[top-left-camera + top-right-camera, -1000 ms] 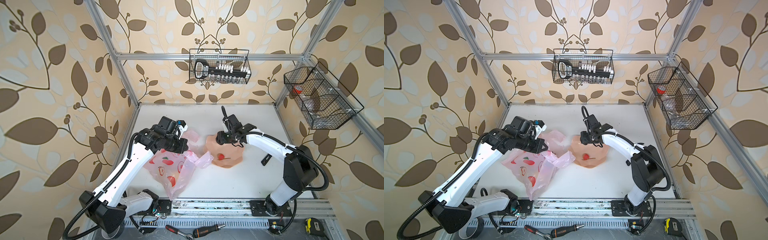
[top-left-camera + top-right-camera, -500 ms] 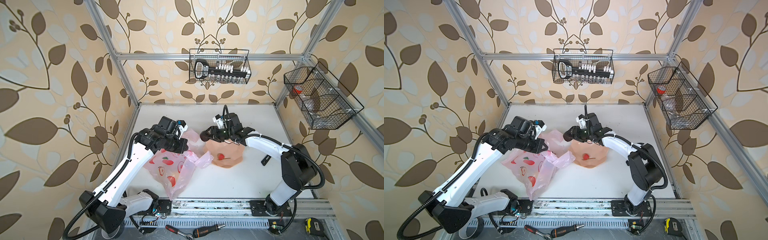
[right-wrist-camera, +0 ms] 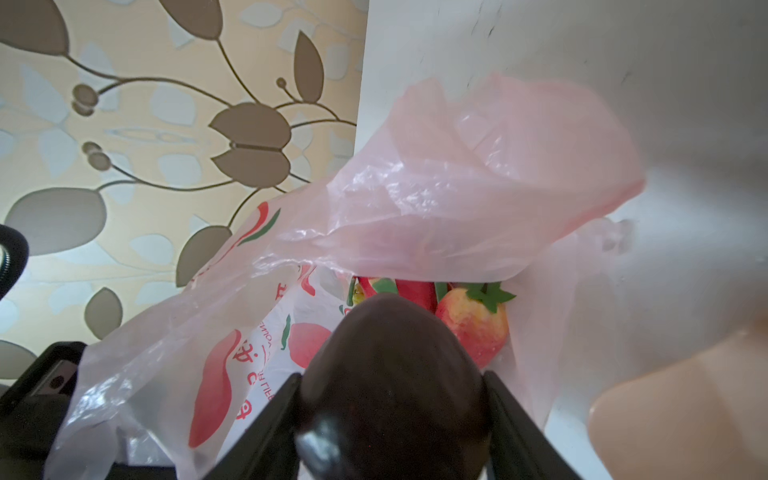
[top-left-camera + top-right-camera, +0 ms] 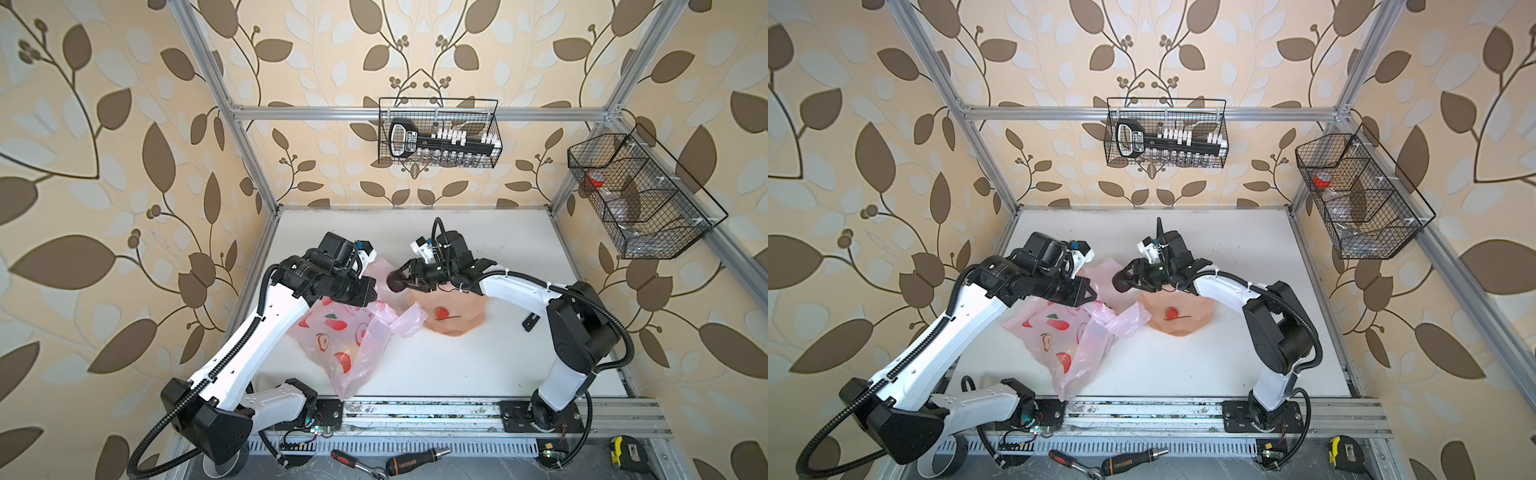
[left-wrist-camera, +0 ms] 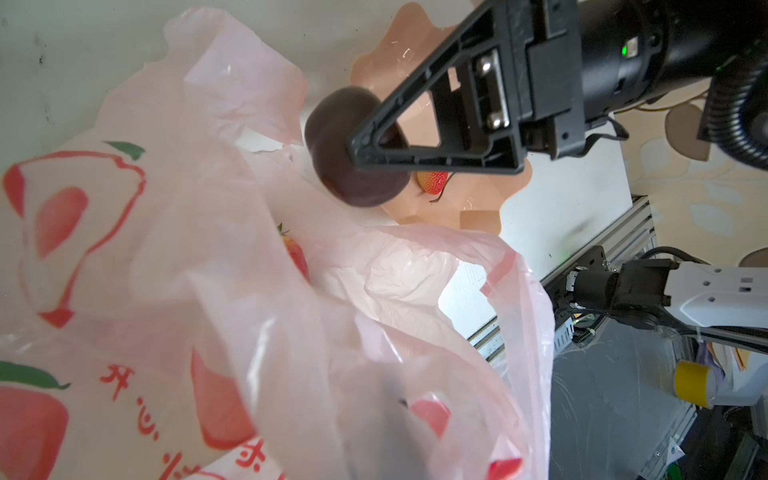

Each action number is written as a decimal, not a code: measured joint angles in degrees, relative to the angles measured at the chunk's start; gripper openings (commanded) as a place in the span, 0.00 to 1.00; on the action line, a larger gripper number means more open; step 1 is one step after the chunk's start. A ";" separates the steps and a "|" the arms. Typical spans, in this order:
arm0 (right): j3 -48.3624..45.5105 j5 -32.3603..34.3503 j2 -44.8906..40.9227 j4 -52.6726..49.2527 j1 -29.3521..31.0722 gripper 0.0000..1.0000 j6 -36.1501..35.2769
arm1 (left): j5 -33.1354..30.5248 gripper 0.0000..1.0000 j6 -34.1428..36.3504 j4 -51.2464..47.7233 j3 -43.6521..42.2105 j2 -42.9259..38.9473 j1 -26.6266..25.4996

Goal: Place the fruits into the plastic bag
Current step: 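Carry the plum into the pink bag and open the right gripper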

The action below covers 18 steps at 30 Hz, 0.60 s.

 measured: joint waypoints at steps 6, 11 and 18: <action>1.88 -2.01 4.85 2.58 7.37 0.49 2.82 | 0.11 0.00 0.42 0.02 0.02 0.37 0.00; 5.95 -4.33 9.42 2.73 14.03 0.62 4.22 | 0.11 0.00 0.63 0.02 0.04 0.44 0.00; 7.23 -6.38 9.92 0.96 15.93 0.86 3.15 | 0.20 0.00 0.68 0.33 0.07 0.42 0.00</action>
